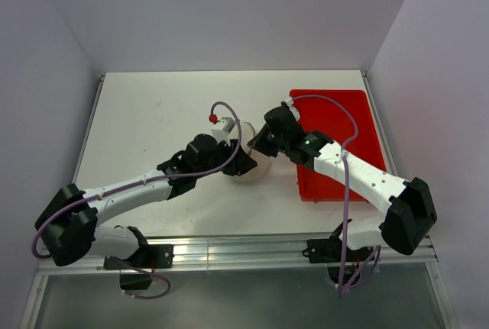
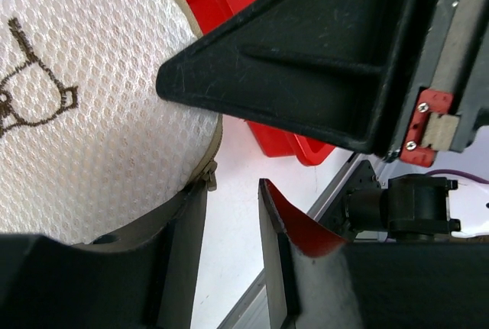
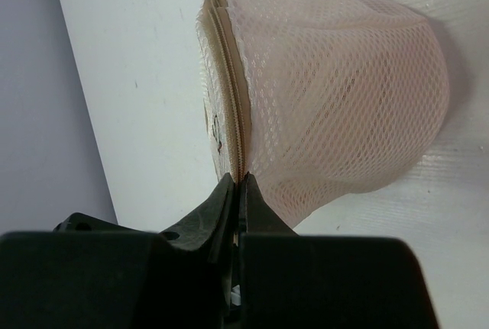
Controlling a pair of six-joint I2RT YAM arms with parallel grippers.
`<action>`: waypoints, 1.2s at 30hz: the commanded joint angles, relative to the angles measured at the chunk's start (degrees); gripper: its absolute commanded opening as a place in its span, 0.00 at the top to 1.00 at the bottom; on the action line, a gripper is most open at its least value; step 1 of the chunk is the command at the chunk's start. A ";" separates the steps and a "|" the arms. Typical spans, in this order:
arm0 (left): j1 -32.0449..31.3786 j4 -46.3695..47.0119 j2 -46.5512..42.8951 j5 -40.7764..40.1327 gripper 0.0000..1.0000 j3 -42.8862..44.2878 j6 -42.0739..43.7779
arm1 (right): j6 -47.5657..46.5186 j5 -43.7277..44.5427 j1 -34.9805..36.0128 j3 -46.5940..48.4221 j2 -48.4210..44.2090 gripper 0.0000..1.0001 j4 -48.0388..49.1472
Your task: Place the bra in the laundry bag and zip it closed
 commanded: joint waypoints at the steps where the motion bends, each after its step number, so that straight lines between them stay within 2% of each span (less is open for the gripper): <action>1: 1.20 4.71 -0.10 0.22 0.60 1.93 -0.65 | 0.35 -0.29 0.40 2.09 -0.90 1.00 -0.53; 9: 1.55 3.22 1.49 -0.30 0.64 2.81 -0.91 | 0.44 -0.55 0.40 2.09 -0.64 1.00 -0.44; 15: 1.55 2.60 1.49 -2.33 0.72 2.72 -1.53 | 0.44 -0.73 0.40 2.00 -0.55 1.00 -0.36; 18: 1.55 2.60 1.49 -3.03 0.81 2.46 -1.97 | 0.35 -0.73 0.40 2.00 -0.38 1.00 -0.35; 22: 1.46 1.63 0.96 -4.17 1.00 1.93 -2.14 | -0.08 -0.55 0.49 2.00 -0.20 1.00 -0.44; 29: 2.16 -4.60 -4.21 -9.00 1.00 -0.70 -2.49 | -1.40 0.24 -0.04 2.44 0.15 1.00 -1.06; 36: 7.52 -10.22 -11.87 -9.45 1.00 -6.85 -3.29 | -3.51 -0.29 -1.53 3.58 1.03 1.00 -1.23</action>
